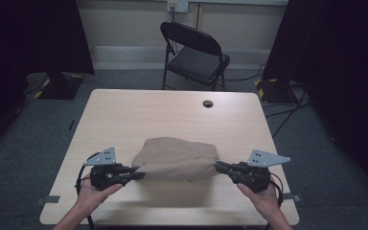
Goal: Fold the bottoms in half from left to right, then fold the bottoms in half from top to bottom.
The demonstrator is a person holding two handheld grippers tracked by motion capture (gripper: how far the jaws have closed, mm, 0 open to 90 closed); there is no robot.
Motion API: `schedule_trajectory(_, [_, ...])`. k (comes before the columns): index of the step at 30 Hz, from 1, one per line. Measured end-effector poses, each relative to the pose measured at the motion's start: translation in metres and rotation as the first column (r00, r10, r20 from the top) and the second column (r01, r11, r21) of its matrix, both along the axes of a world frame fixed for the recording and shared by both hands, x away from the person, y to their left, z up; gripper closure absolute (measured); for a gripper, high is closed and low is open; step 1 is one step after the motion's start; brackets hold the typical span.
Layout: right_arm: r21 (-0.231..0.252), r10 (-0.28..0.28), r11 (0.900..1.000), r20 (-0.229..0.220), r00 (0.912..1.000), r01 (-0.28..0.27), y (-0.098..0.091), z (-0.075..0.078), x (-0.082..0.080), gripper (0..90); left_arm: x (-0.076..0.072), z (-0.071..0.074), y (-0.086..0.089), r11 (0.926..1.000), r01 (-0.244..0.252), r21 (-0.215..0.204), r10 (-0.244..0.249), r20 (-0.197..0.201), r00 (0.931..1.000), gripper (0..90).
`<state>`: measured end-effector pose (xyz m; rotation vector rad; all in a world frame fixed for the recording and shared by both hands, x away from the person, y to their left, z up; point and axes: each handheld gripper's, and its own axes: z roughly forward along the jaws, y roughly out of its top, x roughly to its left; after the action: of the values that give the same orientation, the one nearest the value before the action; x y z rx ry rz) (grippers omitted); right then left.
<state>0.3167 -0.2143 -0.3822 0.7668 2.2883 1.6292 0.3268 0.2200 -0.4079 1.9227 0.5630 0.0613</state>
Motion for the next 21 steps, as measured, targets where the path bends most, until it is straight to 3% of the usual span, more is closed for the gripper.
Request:
schedule_trajectory(7, [0.012, -0.008, 0.9999, 0.008, 0.9999, 0.008, -0.005, 0.008, -0.003, 86.8, -0.001, 0.012, -0.002, 0.9998, 0.009, -0.016, -0.009, 0.003, 1.0, 80.7])
schedule_trajectory(16, [0.005, -0.047, 0.9989, -0.024, 0.9986, 0.047, 0.0, 0.0, 0.027, 86.7, 0.018, 0.018, -0.002, 0.9992, -0.036, -0.018, 0.036, 0.002, 0.9994, 80.9])
schedule_trajectory(21, [-0.016, -0.066, 0.9977, -0.048, 0.9966, 0.066, 0.001, -0.007, 0.044, 86.7, 0.036, 0.013, -0.003, 0.9974, -0.063, -0.034, 0.062, -0.043, 0.9972, 81.0])
